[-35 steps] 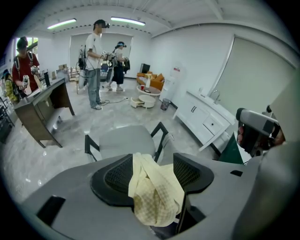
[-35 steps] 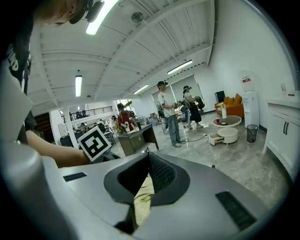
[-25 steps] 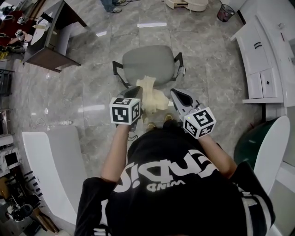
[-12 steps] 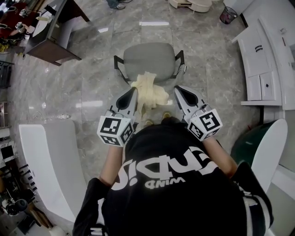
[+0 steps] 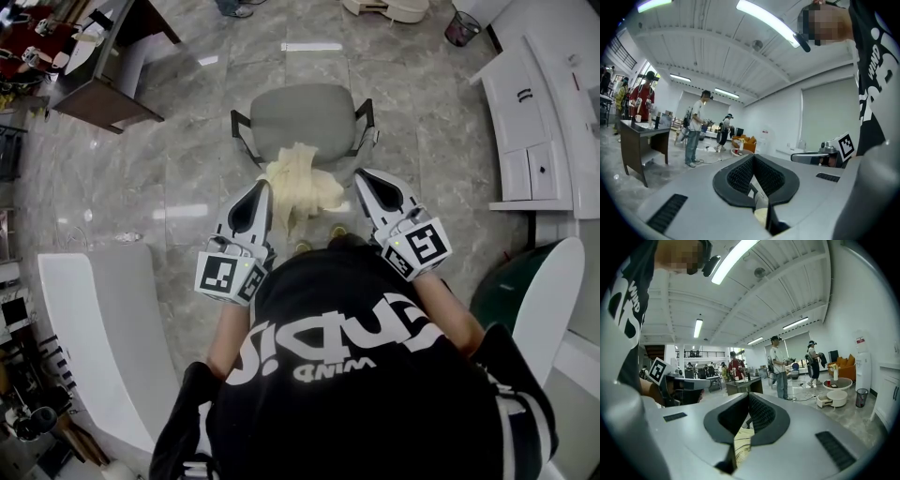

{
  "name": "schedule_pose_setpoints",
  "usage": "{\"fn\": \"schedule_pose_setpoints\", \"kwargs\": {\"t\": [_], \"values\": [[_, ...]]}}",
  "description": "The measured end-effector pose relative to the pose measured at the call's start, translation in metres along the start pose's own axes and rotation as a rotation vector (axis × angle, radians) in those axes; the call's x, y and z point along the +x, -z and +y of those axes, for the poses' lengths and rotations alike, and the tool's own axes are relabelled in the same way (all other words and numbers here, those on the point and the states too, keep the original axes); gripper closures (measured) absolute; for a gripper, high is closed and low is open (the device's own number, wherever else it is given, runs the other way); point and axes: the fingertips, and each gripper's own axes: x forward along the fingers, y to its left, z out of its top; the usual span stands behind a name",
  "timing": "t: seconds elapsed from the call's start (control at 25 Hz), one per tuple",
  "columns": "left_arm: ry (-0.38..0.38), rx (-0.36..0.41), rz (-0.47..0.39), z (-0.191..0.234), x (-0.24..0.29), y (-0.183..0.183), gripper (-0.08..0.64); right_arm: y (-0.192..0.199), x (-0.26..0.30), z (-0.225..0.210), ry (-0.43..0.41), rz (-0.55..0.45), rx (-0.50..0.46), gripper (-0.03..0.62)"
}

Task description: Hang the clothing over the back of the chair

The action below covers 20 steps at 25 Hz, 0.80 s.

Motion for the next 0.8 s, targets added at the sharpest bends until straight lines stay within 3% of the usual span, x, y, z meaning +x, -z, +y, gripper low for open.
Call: {"fn": "schedule_pose_setpoints", "kwargs": {"t": [0.8], "values": [[-0.053,-0.004,0.017,0.0068,-0.0011,0.0011,0.545,-0.0022,0.001,0.0037,-0.004,-0.006,0.0,0.578]]}}
